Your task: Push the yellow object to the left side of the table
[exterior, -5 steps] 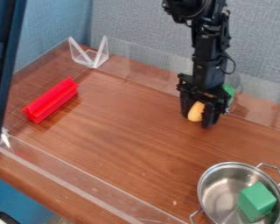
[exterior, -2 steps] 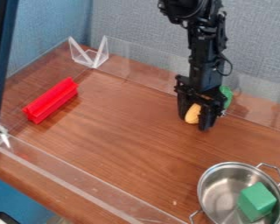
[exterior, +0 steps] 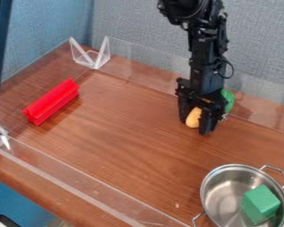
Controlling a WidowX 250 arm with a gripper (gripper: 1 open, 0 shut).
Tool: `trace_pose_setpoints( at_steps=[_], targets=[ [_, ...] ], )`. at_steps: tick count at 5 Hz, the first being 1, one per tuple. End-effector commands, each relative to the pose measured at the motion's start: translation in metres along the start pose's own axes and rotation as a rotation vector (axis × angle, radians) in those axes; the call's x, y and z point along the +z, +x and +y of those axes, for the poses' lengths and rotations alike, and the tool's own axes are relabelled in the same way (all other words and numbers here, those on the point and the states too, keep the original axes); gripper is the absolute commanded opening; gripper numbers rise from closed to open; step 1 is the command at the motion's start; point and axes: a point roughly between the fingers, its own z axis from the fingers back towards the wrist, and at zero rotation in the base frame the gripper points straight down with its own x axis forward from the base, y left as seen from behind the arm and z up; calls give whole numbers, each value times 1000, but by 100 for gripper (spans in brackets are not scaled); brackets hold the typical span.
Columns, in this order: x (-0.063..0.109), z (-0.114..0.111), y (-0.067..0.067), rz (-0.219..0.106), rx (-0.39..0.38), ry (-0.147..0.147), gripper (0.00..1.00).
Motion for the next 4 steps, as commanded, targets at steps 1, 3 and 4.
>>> trace_pose_setpoints(
  at_steps=[1, 3, 4],
  targets=[
    [35, 2, 1, -85, -12, 28, 0],
    [41, -1, -4, -97, -36, 25, 0],
    [44, -2, -6, -102, -46, 23, 0]
  ],
)
